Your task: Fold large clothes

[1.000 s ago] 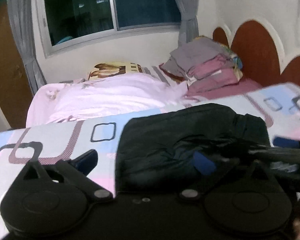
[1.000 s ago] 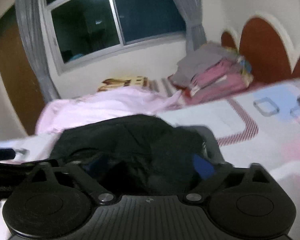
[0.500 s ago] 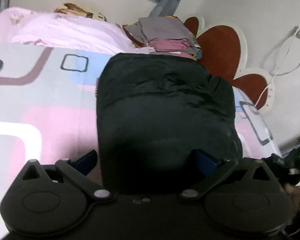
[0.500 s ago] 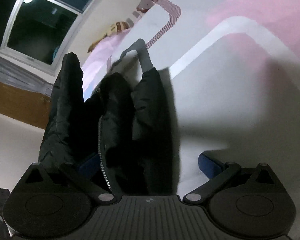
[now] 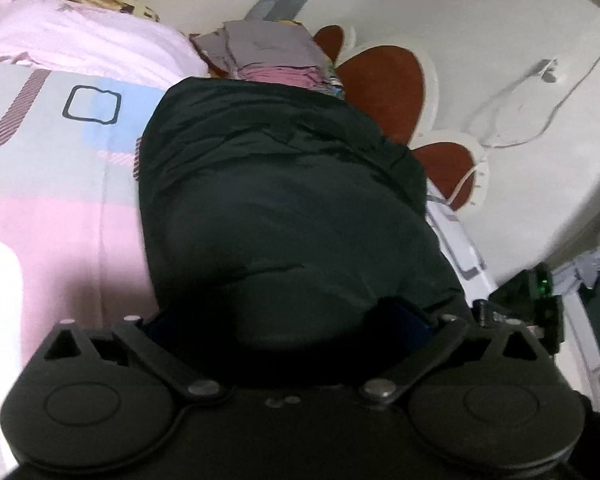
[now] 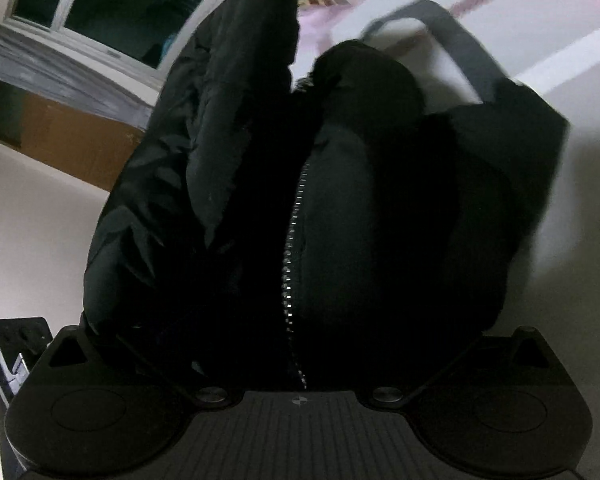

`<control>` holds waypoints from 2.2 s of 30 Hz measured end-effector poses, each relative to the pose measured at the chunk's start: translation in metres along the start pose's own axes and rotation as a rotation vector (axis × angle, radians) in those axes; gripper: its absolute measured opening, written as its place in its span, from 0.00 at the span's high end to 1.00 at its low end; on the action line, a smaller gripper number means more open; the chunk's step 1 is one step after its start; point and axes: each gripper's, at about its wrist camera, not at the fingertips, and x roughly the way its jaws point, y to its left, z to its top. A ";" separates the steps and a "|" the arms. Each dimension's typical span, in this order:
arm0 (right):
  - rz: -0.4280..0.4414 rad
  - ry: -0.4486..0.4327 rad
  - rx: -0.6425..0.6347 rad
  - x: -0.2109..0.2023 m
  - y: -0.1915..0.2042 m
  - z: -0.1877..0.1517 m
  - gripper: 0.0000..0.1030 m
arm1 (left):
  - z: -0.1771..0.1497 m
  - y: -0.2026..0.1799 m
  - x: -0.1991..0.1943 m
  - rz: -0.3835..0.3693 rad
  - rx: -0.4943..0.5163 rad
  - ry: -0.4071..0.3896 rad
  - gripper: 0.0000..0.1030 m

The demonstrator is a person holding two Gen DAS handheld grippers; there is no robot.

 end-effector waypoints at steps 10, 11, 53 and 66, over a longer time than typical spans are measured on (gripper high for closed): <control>0.106 0.089 -0.107 0.069 0.155 -0.081 0.01 | -0.007 0.064 -0.167 0.127 0.068 -0.070 0.08; 0.088 0.113 -0.109 0.088 0.161 -0.091 0.01 | -0.013 0.076 -0.173 0.170 0.056 -0.056 0.08; -0.549 -0.274 -0.675 -0.146 0.265 -0.405 0.00 | -0.280 -0.137 -0.336 0.669 0.231 -0.277 0.00; -0.506 -0.354 -0.664 -0.187 0.290 -0.435 0.00 | -0.310 -0.176 -0.368 0.672 0.238 -0.368 0.00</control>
